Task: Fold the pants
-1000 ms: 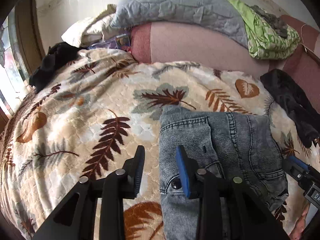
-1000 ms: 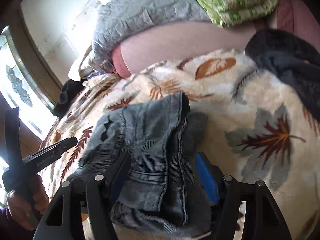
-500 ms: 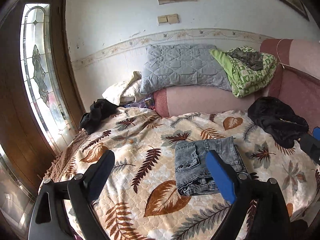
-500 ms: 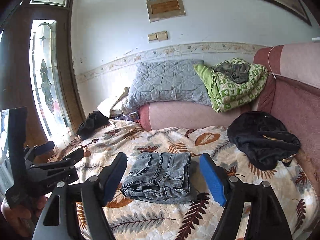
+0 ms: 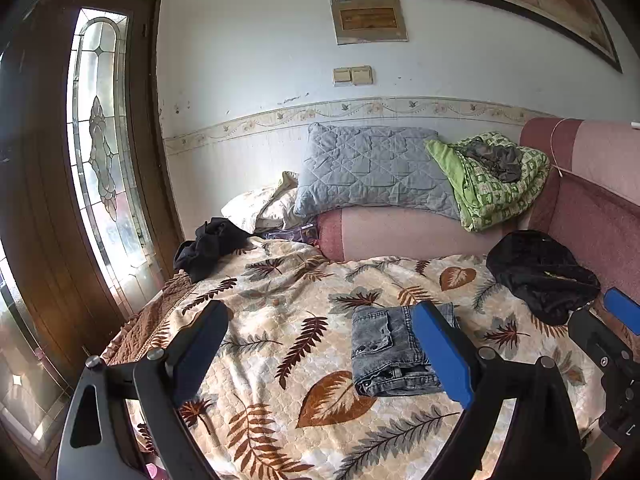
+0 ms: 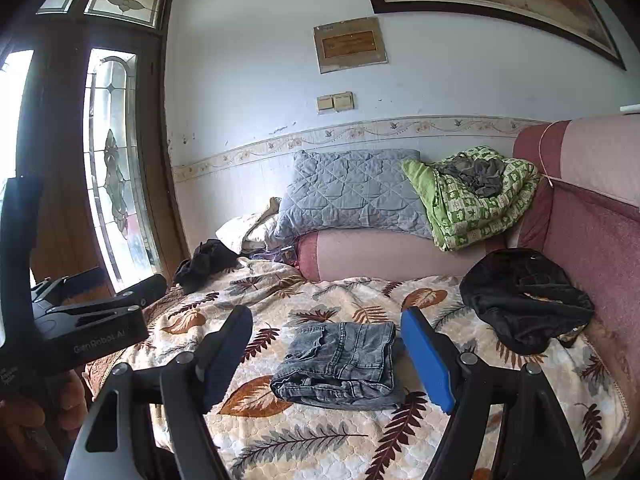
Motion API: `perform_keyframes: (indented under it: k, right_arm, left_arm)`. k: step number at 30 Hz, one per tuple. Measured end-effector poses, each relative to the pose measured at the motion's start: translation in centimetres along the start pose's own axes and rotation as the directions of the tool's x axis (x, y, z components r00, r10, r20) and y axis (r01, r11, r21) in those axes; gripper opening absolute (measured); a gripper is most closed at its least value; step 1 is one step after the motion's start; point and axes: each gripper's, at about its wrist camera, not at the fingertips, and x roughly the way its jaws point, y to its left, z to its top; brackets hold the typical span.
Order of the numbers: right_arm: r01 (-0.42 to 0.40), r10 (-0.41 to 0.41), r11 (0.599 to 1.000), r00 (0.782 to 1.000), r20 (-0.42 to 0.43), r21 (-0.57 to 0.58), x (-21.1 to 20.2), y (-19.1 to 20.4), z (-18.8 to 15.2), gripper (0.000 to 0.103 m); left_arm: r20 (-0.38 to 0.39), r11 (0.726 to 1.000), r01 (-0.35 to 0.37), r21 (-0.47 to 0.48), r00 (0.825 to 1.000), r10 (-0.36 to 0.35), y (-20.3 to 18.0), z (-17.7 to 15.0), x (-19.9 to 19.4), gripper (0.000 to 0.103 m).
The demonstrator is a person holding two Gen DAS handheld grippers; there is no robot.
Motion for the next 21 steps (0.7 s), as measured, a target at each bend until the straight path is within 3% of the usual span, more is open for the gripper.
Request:
perform_keyframes:
  k: [21]
  right_arm:
    - [-0.041,0.038,0.998,0.998,-0.059,-0.057,2.9,1.3,-2.1,0.080]
  left_arm:
    - [-0.033,0.998,0.022,-0.063,0.999,-0.024,0.6,-0.4,1.8,0.094]
